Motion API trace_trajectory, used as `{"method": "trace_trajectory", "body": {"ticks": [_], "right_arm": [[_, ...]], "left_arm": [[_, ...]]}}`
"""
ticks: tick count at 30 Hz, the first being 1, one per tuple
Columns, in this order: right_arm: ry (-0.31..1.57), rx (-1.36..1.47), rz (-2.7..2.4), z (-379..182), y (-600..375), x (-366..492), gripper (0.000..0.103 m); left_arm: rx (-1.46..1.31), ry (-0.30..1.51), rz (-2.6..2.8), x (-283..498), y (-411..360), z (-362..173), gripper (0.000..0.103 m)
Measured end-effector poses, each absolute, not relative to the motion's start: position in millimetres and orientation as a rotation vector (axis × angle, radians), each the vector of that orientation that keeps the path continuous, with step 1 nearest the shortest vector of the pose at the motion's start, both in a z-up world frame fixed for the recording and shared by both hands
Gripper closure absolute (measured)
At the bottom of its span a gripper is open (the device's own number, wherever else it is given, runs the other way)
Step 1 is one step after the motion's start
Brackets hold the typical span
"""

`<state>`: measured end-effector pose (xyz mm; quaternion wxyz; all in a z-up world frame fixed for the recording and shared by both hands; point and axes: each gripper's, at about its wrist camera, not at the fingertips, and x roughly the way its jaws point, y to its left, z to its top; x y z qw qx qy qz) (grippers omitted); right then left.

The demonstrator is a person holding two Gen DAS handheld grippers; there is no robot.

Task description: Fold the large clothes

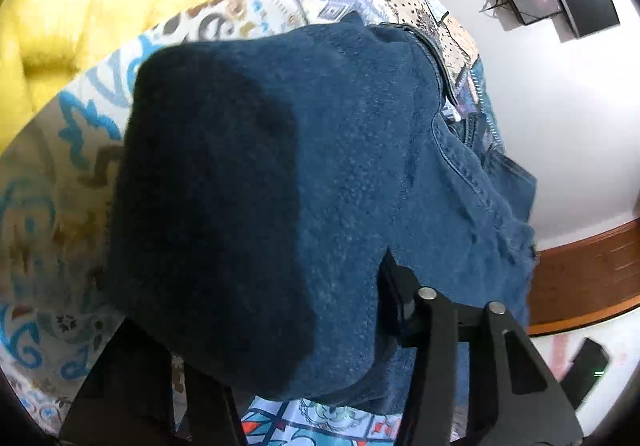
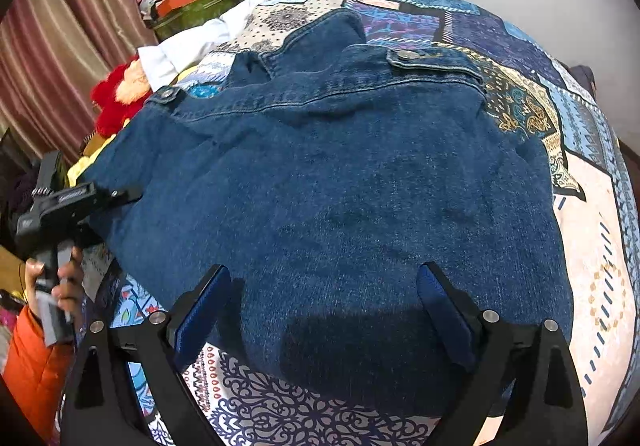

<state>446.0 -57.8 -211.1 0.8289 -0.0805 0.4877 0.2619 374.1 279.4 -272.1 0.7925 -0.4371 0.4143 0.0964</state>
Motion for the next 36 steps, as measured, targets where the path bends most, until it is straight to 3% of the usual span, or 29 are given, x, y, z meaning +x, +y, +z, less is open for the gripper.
{"method": "trace_trajectory", "body": {"ticks": [2,5,14,20,24,30,36], "right_arm": [[1.044,-0.186,0.547,-207.6,-54.0,443.7,0.009],[1.061,-0.142,0.589,-198.2,-49.2,441.9,0.009],[1.054,-0.177,0.740,-198.6,25.3,431.9,0.009],[1.169,-0.267,0.806,-248.3,74.9,423.6,0.009],[1.161,-0.348,0.804,-248.1,87.2,418.9,0.009],[1.176,-0.093,0.794,-204.3,15.1,439.4,0.010],[1.060,0.104,0.628,-144.5,-116.7,443.7,0.010]], "left_arm": [[-0.847,0.875,0.232,372.9,268.8,-259.1,0.063],[-0.707,0.822,0.246,366.6,255.4,-227.0,0.069],[-0.443,0.615,0.245,335.3,230.9,-127.5,0.071],[-0.278,0.627,0.288,337.0,214.9,-120.0,0.072],[-0.259,0.632,0.307,347.2,210.0,-122.4,0.072],[-0.225,0.584,0.271,370.5,190.5,-91.5,0.074],[-0.069,0.533,0.151,406.4,101.0,-66.8,0.075]]}}
